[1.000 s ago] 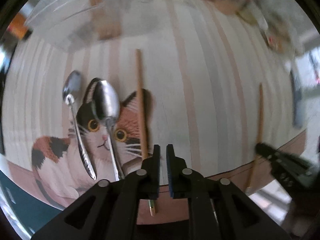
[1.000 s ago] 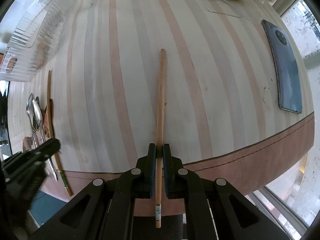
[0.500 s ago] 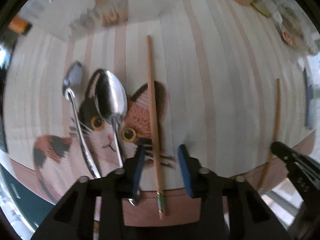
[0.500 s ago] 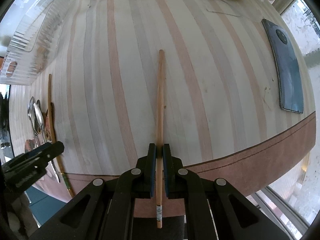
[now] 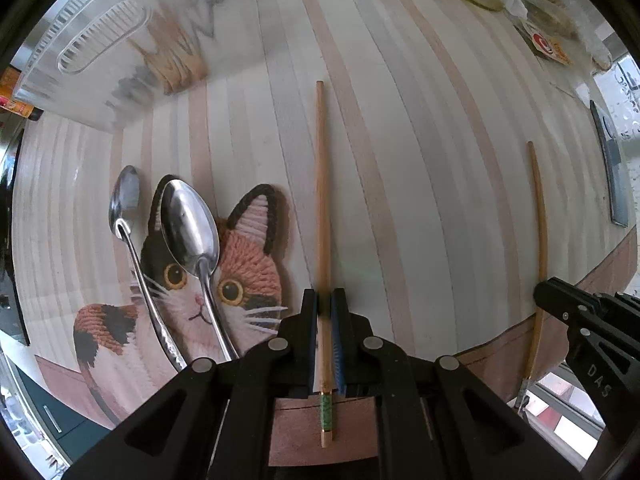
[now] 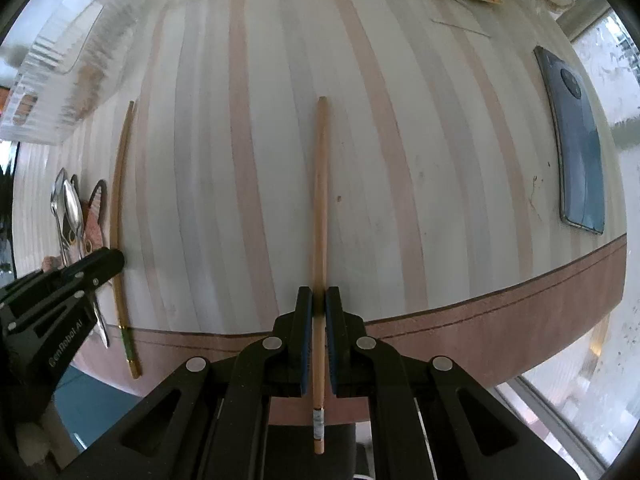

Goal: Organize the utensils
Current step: 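Carry both chopsticks into the plastic rack and open both tools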

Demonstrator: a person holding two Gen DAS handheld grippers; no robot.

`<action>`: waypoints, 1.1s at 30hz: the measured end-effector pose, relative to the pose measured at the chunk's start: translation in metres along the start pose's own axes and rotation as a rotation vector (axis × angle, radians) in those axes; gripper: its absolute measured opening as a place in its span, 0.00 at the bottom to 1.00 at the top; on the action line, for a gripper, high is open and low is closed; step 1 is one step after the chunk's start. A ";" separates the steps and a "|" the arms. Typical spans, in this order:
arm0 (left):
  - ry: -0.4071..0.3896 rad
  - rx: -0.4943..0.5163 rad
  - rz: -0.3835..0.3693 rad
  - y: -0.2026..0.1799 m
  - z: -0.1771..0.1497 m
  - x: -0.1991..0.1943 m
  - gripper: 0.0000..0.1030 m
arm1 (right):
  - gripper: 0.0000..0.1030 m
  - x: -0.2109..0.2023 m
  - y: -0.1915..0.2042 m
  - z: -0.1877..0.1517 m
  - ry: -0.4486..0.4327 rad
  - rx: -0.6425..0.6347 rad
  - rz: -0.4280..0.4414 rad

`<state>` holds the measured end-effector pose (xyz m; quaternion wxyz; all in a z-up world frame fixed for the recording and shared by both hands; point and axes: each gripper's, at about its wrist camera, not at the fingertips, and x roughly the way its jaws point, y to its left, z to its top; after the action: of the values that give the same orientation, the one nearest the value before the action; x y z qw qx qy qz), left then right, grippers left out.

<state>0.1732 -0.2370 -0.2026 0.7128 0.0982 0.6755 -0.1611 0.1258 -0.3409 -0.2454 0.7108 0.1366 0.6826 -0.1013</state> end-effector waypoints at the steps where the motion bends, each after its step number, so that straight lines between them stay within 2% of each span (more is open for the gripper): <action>1: 0.001 -0.001 -0.001 0.004 -0.002 0.002 0.05 | 0.07 0.000 0.002 -0.001 -0.002 -0.005 -0.006; 6: -0.007 -0.001 -0.015 0.005 -0.004 0.000 0.05 | 0.07 0.000 0.019 -0.003 -0.031 -0.048 -0.052; 8: -0.031 0.010 -0.023 0.030 -0.010 0.016 0.04 | 0.07 0.000 0.023 -0.002 -0.046 -0.041 -0.055; 10: -0.060 0.024 -0.012 0.029 -0.014 0.010 0.04 | 0.07 -0.001 0.024 -0.002 -0.047 -0.025 -0.051; 13: -0.123 0.031 -0.010 0.026 -0.011 -0.017 0.04 | 0.06 -0.007 0.022 -0.004 -0.058 0.006 -0.029; 17: -0.218 0.012 -0.040 0.031 -0.001 -0.064 0.04 | 0.06 -0.039 0.027 -0.001 -0.118 -0.010 -0.015; 20: -0.288 -0.027 -0.080 0.055 0.010 -0.099 0.04 | 0.06 -0.073 0.038 0.012 -0.182 -0.028 0.005; 23: -0.353 -0.075 -0.108 0.094 0.024 -0.131 0.04 | 0.06 -0.110 0.052 0.029 -0.249 -0.038 0.051; 24: -0.385 -0.053 -0.053 0.106 0.031 -0.141 0.04 | 0.06 -0.126 0.061 0.039 -0.275 -0.047 0.079; 26: -0.411 -0.094 -0.065 0.135 0.047 -0.158 0.04 | 0.06 -0.149 0.070 0.061 -0.307 -0.065 0.122; 30: -0.411 -0.158 -0.054 0.183 0.087 -0.180 0.04 | 0.06 -0.186 0.107 0.106 -0.358 -0.125 0.194; 33: -0.394 -0.183 -0.020 0.214 0.111 -0.179 0.04 | 0.06 -0.197 0.143 0.143 -0.379 -0.172 0.209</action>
<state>0.3478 -0.0608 -0.0333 0.8354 -0.0071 0.5358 -0.1225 0.2981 -0.2619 -0.0361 0.8418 0.1240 0.5253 0.0074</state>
